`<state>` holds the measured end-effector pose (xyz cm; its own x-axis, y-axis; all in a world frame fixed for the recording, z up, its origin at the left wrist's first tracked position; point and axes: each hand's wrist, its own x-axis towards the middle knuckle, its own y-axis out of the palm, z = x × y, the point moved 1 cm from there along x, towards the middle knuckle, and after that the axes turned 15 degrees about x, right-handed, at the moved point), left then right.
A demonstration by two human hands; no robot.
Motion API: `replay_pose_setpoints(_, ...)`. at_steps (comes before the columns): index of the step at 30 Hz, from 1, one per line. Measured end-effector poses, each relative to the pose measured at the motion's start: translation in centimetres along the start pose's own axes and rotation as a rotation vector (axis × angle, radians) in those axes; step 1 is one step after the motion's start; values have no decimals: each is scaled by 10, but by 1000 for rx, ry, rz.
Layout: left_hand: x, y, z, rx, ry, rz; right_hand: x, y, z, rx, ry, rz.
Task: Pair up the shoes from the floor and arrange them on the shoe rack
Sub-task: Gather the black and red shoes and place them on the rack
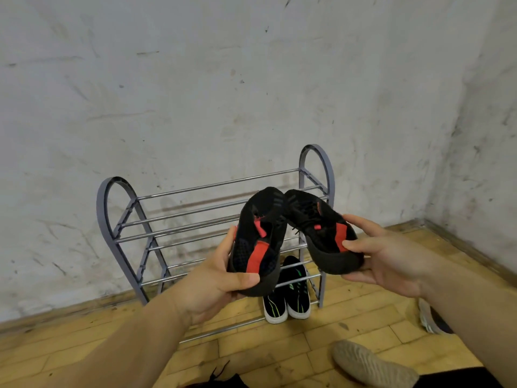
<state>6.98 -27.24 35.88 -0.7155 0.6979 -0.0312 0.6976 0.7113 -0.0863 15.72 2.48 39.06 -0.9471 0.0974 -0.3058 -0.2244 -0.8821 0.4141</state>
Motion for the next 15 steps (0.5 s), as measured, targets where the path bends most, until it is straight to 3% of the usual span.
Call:
replay_pose_setpoints(6, -8, 18, 4, -28, -56, 65, -24, -10, 1, -32, 47, -81)
replay_pose_setpoints(10, -9, 24, 13, -69, -155, 134, -26, -17, 0, 25, 126, -187)
replay_pose_setpoints(15, -5, 35, 40, -54, -306, 146, -7, -20, -32, -93, 249, -261)
